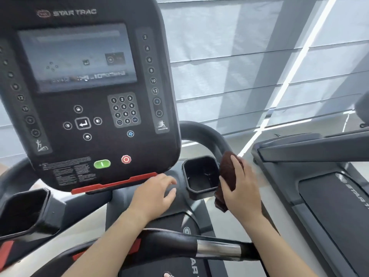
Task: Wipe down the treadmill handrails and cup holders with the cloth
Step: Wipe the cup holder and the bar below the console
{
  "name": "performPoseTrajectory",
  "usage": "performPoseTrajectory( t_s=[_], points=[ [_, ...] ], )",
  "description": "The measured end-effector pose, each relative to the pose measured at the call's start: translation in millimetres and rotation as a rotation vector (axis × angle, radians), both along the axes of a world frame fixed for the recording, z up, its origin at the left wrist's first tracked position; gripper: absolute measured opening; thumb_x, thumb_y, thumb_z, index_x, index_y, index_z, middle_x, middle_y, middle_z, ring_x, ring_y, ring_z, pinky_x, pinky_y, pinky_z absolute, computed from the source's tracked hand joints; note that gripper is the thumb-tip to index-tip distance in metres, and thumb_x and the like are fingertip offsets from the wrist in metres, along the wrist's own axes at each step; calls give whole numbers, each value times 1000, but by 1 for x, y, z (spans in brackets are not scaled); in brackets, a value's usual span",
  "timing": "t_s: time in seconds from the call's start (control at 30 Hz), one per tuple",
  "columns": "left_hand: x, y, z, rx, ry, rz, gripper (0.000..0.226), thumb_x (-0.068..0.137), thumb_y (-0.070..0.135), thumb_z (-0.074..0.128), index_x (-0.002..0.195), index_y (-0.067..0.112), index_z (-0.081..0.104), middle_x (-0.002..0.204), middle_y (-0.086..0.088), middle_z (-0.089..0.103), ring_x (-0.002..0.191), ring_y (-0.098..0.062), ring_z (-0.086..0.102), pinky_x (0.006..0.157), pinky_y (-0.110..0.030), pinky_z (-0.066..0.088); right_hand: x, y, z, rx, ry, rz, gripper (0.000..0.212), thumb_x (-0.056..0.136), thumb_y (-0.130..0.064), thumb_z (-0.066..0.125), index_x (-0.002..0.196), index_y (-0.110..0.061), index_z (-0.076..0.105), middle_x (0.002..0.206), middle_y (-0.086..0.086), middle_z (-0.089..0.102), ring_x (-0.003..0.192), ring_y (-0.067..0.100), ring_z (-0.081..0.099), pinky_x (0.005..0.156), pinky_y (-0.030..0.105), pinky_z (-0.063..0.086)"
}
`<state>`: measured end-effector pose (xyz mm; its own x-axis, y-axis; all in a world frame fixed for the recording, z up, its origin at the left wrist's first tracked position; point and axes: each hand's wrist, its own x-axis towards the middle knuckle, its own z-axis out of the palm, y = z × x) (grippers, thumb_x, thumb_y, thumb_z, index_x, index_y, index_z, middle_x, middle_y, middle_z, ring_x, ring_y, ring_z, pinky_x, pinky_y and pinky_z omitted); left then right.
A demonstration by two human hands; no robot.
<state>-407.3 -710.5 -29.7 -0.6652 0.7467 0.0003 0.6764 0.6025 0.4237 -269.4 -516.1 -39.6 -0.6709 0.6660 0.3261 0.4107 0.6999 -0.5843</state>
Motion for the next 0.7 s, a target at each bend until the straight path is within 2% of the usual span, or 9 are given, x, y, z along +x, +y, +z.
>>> performPoseTrajectory(
  t_s=[0.1, 0.2, 0.3, 0.43, 0.6, 0.7],
  points=[
    [-24, -5, 6, 70, 32, 27, 20, 86, 35, 50, 104, 32, 60, 105, 16, 60, 99, -8, 56, 79, -33, 50, -42, -8, 2, 26, -135, 72, 61, 86, -30, 63, 140, -23, 33, 144, 7, 37, 129, 29, 35, 105, 46, 36],
    [-43, -12, 5, 124, 110, 48, 17, 83, 27, 56, 98, 27, 63, 99, 13, 60, 91, -11, 56, 73, -30, 49, -61, -10, -10, -28, -288, 56, 59, 89, -31, 57, 142, -25, 30, 149, 4, 29, 133, 27, 26, 106, 46, 36],
    [-51, -22, -7, 117, 141, 58, 17, 79, 20, 62, 96, 21, 65, 95, 5, 58, 84, -17, 55, 69, -35, 51, -51, -14, -20, -41, -256, 56, 60, 87, -28, 61, 140, -21, 34, 146, 6, 34, 131, 29, 30, 108, 47, 34],
    [-47, -27, -26, 69, 169, 70, 24, 72, 21, 66, 95, 24, 61, 89, 6, 54, 76, -18, 53, 65, -35, 50, -34, -23, -34, -12, -146, 32, 61, 81, -20, 68, 136, -12, 42, 142, 14, 41, 128, 35, 36, 108, 52, 33],
    [-45, -27, -26, 70, 147, 117, 28, 72, 22, 66, 99, 26, 61, 90, 7, 53, 77, -16, 53, 66, -30, 44, -77, -7, -27, -9, -354, 42, 58, 88, -31, 57, 140, -24, 33, 150, 4, 27, 138, 29, 19, 105, 54, 33],
    [-40, -30, -24, 69, 120, 149, 29, 74, 24, 65, 102, 29, 59, 93, 10, 52, 80, -13, 52, 71, -28, 41, -95, -4, -22, 17, -428, 65, 60, 87, -31, 54, 141, -26, 27, 152, 3, 21, 138, 30, 15, 104, 54, 32]
  ],
)
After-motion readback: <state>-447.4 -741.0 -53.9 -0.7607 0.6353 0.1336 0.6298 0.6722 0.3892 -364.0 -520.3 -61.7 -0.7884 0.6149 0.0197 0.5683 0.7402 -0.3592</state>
